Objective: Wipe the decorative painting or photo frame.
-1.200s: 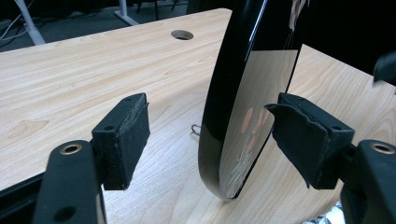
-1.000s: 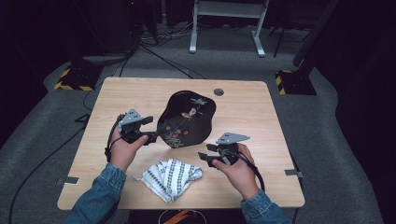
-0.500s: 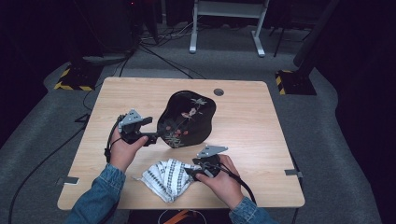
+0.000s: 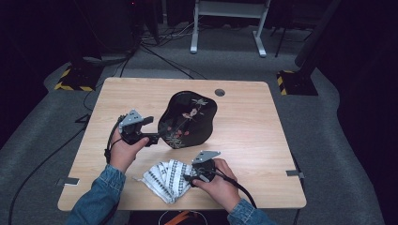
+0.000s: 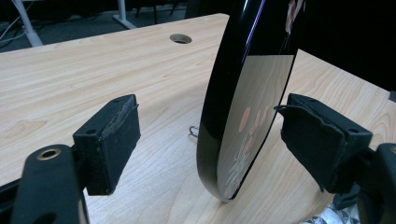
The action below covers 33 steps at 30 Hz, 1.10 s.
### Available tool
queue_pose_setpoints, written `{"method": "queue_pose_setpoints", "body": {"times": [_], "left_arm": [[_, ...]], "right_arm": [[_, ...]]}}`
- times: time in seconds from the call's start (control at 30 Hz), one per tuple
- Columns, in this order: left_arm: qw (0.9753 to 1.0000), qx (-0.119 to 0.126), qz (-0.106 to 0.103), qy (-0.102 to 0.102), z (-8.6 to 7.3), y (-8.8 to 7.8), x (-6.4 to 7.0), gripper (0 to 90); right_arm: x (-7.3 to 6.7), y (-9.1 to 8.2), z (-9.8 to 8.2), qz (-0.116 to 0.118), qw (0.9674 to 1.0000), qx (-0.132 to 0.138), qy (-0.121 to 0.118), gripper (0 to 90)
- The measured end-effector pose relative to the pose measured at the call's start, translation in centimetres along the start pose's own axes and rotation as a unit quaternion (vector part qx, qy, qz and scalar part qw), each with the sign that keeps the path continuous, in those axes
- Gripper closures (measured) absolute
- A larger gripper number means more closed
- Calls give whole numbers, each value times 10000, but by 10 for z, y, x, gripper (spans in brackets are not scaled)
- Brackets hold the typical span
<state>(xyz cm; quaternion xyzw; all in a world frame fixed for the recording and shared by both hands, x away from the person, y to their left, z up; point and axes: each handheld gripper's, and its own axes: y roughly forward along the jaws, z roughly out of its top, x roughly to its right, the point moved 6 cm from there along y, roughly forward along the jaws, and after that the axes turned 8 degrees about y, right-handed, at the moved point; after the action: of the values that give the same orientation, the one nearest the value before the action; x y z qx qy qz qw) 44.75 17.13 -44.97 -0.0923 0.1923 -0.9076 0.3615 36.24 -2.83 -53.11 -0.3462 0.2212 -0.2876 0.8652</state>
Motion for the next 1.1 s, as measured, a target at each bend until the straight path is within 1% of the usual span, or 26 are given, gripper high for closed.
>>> {"method": "queue_pose_setpoints", "body": {"times": [0.03, 0.13, 0.23, 0.33, 0.43, 0.5, 0.6, 0.67, 0.73, 0.8, 0.93, 1.1], "left_arm": [[10000, -4, 14, -1, 0, 0, 0, 200], [10000, -14, 39, -28, -1, -1, -2, 200], [10000, -60, 75, -17, -1, -3, -4, 204], [9999, -36, 87, -48, -1, -4, -5, 205], [9999, -50, 90, -55, -2, -4, -5, 208], [9999, -63, 78, -67, -2, -3, -5, 209], [9999, -76, 58, -62, -2, -3, -5, 213], [9999, -70, 49, -58, -2, -3, -5, 214], [9999, -75, 37, -59, -2, -3, -5, 214], [10000, -54, 45, -56, -1, -4, -6, 217], [10000, -11, 46, -57, 2, -5, -7, 219], [10000, 7, 4, -31, 4, -3, -6, 220]], "right_arm": [[0, 2, -2, -38, 9999, -55, -77, 439], [-1, 3, -3, -176, 9993, -65, -338, 471], [-2, 3, -3, -125, 9989, -96, -448, 551], [-4, 2, -3, -45, 9985, -113, -535, 679], [-5, 2, -3, 1, 9979, -99, -644, 775], [-4, 1, -3, 4, 9976, -90, -684, 807], [-2, -2, -1, 16, 9972, -41, -743, 829], [-2, -3, 0, 39, 9972, -8, -748, 831], [-1, -9, 3, 118, 9974, 72, -704, 833], [1, -15, 5, 133, 9976, 167, -662, 835], [9, -32, 10, 78, 9974, 389, -593, 836], [20, -55, 13, 70, 9974, 593, -395, 840]]}}
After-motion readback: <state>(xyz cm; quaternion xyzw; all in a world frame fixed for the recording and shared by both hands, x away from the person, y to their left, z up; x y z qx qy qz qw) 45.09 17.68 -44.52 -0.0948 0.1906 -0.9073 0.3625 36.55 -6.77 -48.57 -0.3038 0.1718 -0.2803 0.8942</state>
